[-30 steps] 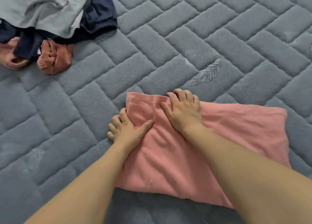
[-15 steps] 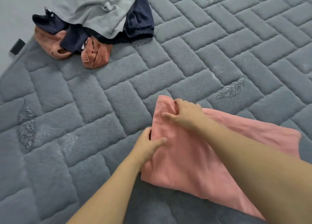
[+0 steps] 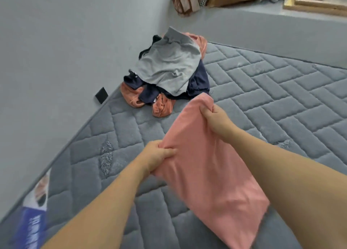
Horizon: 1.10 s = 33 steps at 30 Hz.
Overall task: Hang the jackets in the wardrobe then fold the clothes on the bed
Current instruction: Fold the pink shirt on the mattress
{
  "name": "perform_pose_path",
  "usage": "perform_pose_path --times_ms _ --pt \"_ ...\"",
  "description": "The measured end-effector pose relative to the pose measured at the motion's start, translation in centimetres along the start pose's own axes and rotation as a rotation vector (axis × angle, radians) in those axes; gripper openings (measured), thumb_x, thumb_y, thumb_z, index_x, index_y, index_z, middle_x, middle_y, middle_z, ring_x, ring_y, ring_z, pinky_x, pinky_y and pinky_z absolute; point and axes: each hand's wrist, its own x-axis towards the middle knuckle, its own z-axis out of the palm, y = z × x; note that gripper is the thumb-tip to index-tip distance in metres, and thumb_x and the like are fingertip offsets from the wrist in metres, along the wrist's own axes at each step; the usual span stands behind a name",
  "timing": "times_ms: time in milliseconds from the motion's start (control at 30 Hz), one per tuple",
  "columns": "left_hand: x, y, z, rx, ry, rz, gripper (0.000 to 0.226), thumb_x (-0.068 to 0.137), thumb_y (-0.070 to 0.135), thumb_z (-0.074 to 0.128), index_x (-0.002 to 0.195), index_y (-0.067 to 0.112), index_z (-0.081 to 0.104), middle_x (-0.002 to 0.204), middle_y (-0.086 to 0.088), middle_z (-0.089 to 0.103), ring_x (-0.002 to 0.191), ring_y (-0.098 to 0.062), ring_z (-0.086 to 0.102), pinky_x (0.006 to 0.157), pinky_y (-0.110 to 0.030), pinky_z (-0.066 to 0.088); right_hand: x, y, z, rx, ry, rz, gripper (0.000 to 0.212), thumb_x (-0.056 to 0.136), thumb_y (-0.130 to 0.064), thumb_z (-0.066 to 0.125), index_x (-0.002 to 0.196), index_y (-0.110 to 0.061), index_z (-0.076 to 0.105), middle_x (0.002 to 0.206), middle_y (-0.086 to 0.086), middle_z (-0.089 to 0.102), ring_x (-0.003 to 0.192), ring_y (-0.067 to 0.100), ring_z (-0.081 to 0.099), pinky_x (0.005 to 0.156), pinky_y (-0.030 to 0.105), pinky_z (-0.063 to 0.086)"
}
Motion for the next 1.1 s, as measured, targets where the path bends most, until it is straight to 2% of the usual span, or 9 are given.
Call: perform_pose_path --times_ms 100,167,333,433,567,667,800,967,1100 --pt "-4.5 7.5 -4.6 0.105 0.075 0.168 0.031 0.076 0.014 0.081 0.103 0.002 0.071 0.1 -0.018 0.073 0.084 -0.026 0.069 0.081 -0.041 0.055 -0.3 -8.5 -0.4 0.176 0.111 -0.13 0.048 0.095 -0.059 0.044 0.122 -0.024 0.062 0.11 -0.01 0.065 0.106 0.012 0.059 0.089 0.027 0.046" --pt "-7.7 11.3 -6.2 0.147 0.093 0.25 0.027 0.076 0.017 0.082 0.099 0.007 0.073 0.094 -0.011 0.076 0.084 -0.024 0.072 0.077 -0.037 0.058 -1.4 -12.8 -1.1 0.262 0.204 -0.14 0.057 0.093 -0.065 0.041 0.124 -0.022 0.061 0.101 -0.015 0.062 0.096 0.007 0.058 0.077 0.019 0.044" --pt "-13.2 14.7 -5.4 0.362 0.06 0.351 0.017 0.077 0.024 0.082 0.09 0.017 0.073 0.084 -0.001 0.076 0.074 -0.013 0.07 0.07 -0.026 0.056 -5.7 -15.9 -3.2 0.463 0.313 -0.136 0.056 0.086 -0.072 0.044 0.116 -0.028 0.061 0.09 -0.02 0.06 0.082 -0.005 0.055 0.061 0.013 0.044" --pt "-13.9 12.6 -2.3 0.52 0.077 0.346 0.02 0.074 0.035 0.078 0.088 0.022 0.071 0.079 0.002 0.074 0.073 -0.016 0.067 0.072 -0.031 0.053 -8.5 -12.4 -4.3 0.521 0.364 -0.095 0.049 0.088 -0.065 0.048 0.111 -0.023 0.059 0.095 -0.013 0.064 0.084 -0.002 0.059 0.061 0.011 0.048" --pt "-13.5 5.1 3.7 0.526 -0.002 0.263 0.014 0.078 0.024 0.075 0.072 0.035 0.067 0.058 0.02 0.063 0.05 0.007 0.054 0.05 -0.01 0.043 -12.9 -2.9 -4.8 0.47 0.361 0.015 0.046 0.097 -0.049 0.048 0.114 -0.007 0.056 0.107 0.004 0.066 0.095 0.015 0.063 0.079 0.031 0.053" --pt "-13.2 -3.4 11.0 0.576 -0.148 0.099 0.008 0.071 0.03 0.074 0.073 0.029 0.067 0.062 0.016 0.063 0.056 -0.001 0.057 0.052 -0.015 0.046 -18.6 7.6 -6.0 0.233 0.357 0.124 0.033 0.098 -0.047 0.044 0.097 -0.015 0.05 0.098 0.005 0.06 0.087 0.019 0.057 0.069 0.031 0.044" --pt "-15.1 -13.4 19.8 0.605 -0.436 -0.193 0.027 0.069 0.042 0.076 0.083 0.026 0.06 0.074 0.014 0.063 0.064 -0.002 0.06 0.056 -0.018 0.048 -26.7 19.3 -9.0 -0.226 0.187 0.315 0.033 0.099 -0.046 0.041 0.092 -0.014 0.049 0.097 0.012 0.06 0.095 0.031 0.057 0.072 0.035 0.036" --pt "-14.2 -13.9 20.9 0.555 -0.513 -0.289 0.025 0.067 0.035 0.072 0.09 0.028 0.065 0.089 0.005 0.07 0.083 -0.013 0.067 0.076 -0.029 0.057 -26.8 20.1 -11.6 -0.3 0.126 0.327 0.036 0.097 -0.049 0.043 0.077 -0.019 0.045 0.079 -0.001 0.056 0.076 0.02 0.055 0.059 0.031 0.035" --pt "-8.7 -10.6 14.6 0.67 -0.274 -0.222 0.008 0.077 0.014 0.065 0.072 0.019 0.06 0.072 0.005 0.064 0.064 -0.009 0.059 0.048 -0.016 0.042 -21.0 15.9 -8.7 -0.214 0.144 0.204 0.034 0.097 -0.047 0.046 0.075 -0.021 0.043 0.077 -0.009 0.055 0.074 0.015 0.05 0.057 0.025 0.027"
